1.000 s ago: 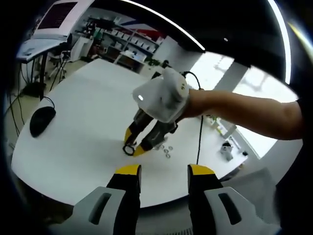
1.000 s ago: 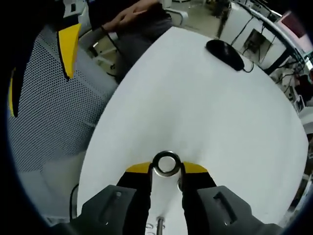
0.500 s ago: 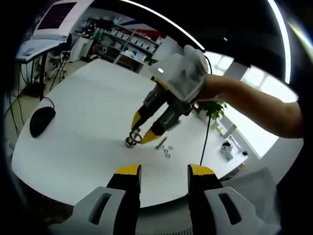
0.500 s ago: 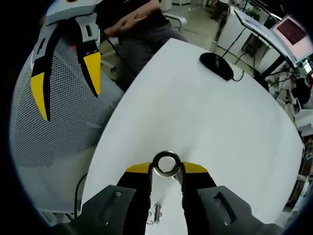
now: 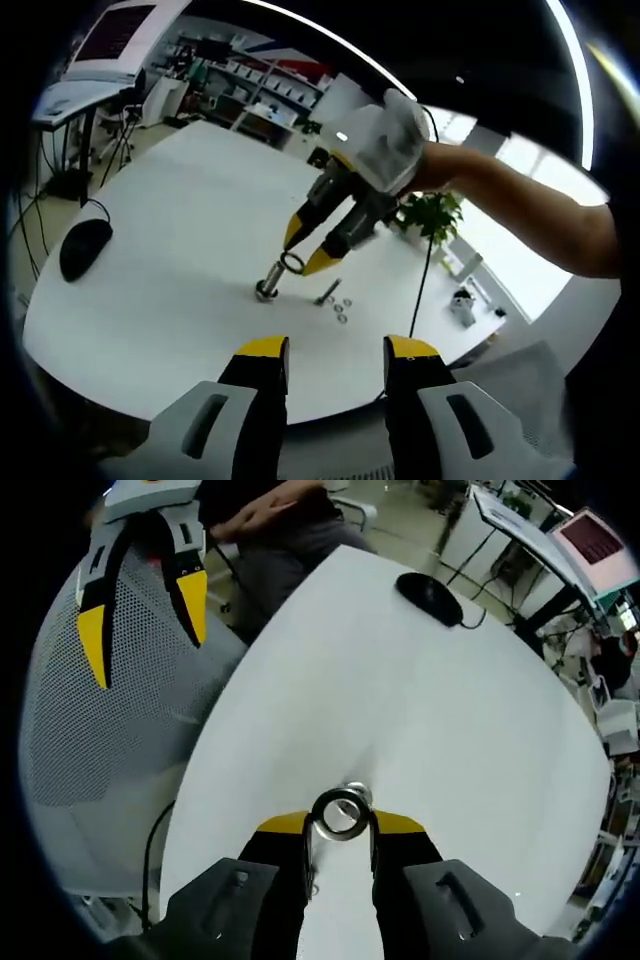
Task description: Place the washer onto the threaded stud by aligning its center hole with the stud, sliding it down to the base, and recovering from edge contact or off-axis alignment until the washer reaches the visible bottom stop.
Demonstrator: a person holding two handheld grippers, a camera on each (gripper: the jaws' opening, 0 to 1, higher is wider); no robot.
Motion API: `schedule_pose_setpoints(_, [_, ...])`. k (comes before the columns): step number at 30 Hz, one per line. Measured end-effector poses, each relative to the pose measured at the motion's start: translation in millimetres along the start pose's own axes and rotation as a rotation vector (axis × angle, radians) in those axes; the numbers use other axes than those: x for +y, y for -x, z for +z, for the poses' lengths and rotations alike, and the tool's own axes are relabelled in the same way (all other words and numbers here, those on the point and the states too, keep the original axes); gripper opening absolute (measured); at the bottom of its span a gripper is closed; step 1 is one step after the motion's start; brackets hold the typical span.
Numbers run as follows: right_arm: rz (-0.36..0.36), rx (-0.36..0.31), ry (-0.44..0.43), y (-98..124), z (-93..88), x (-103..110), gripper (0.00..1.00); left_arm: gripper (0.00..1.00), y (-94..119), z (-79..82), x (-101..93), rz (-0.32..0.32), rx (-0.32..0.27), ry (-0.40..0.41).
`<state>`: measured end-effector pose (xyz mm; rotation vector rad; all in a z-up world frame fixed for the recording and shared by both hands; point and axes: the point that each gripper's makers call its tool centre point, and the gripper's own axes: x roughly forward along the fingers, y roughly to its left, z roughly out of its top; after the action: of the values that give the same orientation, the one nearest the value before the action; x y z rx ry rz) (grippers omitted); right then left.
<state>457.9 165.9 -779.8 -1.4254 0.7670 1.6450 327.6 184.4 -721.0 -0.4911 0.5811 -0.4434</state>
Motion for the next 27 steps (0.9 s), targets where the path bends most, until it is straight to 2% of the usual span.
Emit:
schedule_pose_setpoints(10, [-0.022,0.01,-0.016,-1.6,-7.3,-5.6,0.24,0.36,-0.7,-1.1,0.1,0.0,0.007,-0.002])
schedule_pose_setpoints(27, [-0.007,0.009,-0.007,-2.7,-2.5,-5.1,0.23,0.36,-0.5,-0.4,0.8,0.002,0.002,0.007])
